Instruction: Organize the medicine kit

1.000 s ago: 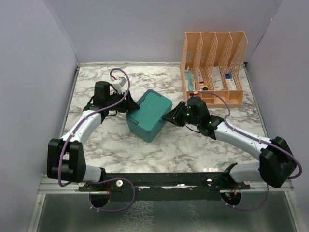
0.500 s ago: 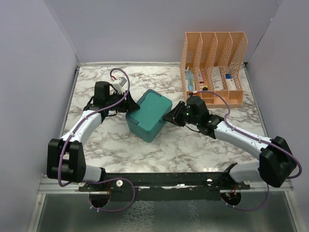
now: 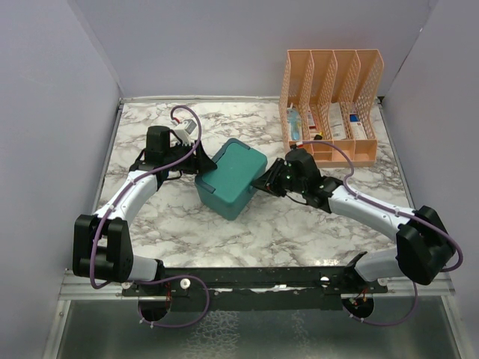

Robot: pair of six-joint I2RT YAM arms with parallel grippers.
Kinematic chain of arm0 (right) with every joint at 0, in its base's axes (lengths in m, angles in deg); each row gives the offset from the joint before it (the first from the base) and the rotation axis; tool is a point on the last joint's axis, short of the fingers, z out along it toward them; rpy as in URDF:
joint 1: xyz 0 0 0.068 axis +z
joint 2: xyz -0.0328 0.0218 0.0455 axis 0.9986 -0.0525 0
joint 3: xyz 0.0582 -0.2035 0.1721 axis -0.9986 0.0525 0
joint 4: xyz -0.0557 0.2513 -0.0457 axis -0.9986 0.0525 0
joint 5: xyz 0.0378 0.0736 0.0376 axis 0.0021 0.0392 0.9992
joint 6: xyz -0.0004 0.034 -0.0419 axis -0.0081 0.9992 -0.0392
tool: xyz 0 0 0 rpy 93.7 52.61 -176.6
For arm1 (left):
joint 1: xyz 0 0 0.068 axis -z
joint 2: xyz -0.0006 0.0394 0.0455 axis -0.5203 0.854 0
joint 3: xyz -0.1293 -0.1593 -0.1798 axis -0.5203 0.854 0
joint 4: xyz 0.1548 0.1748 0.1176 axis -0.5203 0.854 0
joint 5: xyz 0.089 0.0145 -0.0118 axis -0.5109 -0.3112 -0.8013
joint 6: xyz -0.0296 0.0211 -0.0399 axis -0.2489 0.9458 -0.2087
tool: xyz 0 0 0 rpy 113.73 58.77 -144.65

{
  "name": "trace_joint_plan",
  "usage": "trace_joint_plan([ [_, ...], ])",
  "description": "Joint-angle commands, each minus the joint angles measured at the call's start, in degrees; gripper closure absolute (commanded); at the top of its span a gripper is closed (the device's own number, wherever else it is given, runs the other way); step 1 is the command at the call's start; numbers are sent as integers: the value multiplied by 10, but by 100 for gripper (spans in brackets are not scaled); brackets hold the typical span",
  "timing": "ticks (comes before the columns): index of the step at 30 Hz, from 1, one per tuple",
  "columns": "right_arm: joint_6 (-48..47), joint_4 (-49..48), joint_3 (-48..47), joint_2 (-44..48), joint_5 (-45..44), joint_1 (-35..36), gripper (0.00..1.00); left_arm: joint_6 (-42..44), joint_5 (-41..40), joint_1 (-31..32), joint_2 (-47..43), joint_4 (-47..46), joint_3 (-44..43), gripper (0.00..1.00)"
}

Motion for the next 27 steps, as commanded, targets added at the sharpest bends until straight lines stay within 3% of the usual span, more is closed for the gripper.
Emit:
trace_joint_plan([
  [1, -14, -54, 14, -5, 2, 4, 77, 21, -21, 5, 11, 52, 17, 49],
  [12, -19, -99, 44, 36, -13, 3, 75, 19, -7, 5, 11, 52, 16, 49],
  [16, -40, -54, 36, 64, -48, 3, 67, 17, -6, 5, 9, 52, 16, 48],
  [19, -58, -14, 29, 79, -71, 4, 54, 17, -6, 5, 10, 52, 16, 45],
  [21, -62, 26, 19, 82, -87, 3, 50, 18, -7, 5, 10, 52, 16, 43],
  [27, -70, 147, -21, 50, -104, 3, 54, 16, -5, 5, 10, 52, 15, 43],
])
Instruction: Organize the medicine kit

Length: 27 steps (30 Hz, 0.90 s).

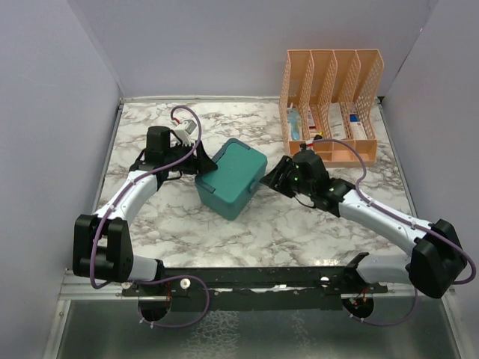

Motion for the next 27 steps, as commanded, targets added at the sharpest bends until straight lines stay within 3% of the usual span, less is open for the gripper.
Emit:
trace_joint_plan([
  [1, -25, 111, -39, -30, -36, 3, 56, 17, -6, 5, 10, 49, 16, 43],
  [11, -60, 167, -129, -143, -2, 6, 70, 16, -8, 5, 7, 49, 17, 43],
  [27, -53, 140, -164, -178, 55, 19, 71, 17, -8, 5, 8, 51, 15, 43],
])
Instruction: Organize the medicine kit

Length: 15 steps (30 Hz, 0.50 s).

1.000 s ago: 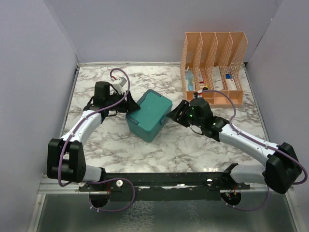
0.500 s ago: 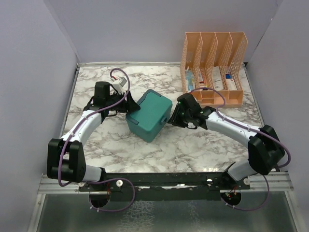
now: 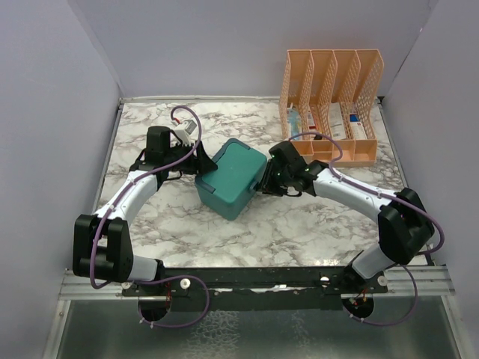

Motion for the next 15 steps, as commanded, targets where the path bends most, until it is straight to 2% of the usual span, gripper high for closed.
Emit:
trace_joint_plan([
  [1, -1, -41, -13, -1, 43, 11, 71, 17, -6, 4, 9, 50, 15, 44],
  [10, -19, -96, -43, -22, 66, 12, 73, 10, 27, 5, 19, 46, 17, 44],
  [15, -31, -151, -20, -6, 59, 12, 73, -10, 41, 5, 14, 30, 23, 44],
])
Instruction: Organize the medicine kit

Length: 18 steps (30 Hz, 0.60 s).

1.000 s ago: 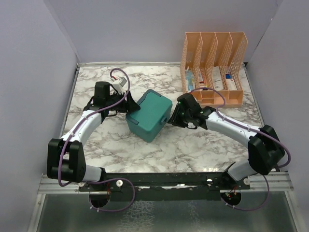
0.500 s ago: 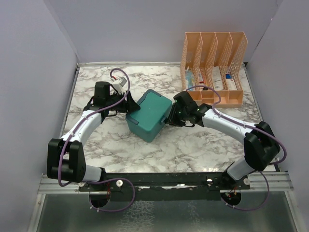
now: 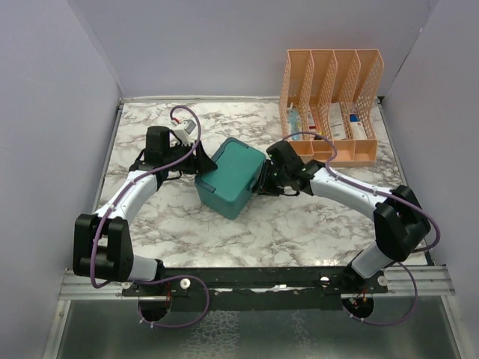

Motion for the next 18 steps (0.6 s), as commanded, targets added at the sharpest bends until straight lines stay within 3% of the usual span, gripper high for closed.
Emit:
trace_joint_plan([
  [1, -24, -143, -4, 22, 12, 6, 73, -11, 24, 7, 10, 34, 20, 44],
  [5, -76, -92, 14, 63, -53, 5, 69, -2, -83, 6, -32, 57, 3, 44],
  [10, -132, -21, 68, 140, -161, 5, 59, 16, -218, 5, -109, 87, -18, 34],
  [13, -208, 7, 73, 195, -187, 5, 54, 14, -278, 6, -164, 106, -23, 22],
  [15, -244, 42, 65, 233, -216, 5, 47, -18, -328, 5, -209, 124, -28, 3],
  [18, -287, 72, 52, 297, -248, 5, 41, -44, -341, 6, -280, 143, -34, 1],
])
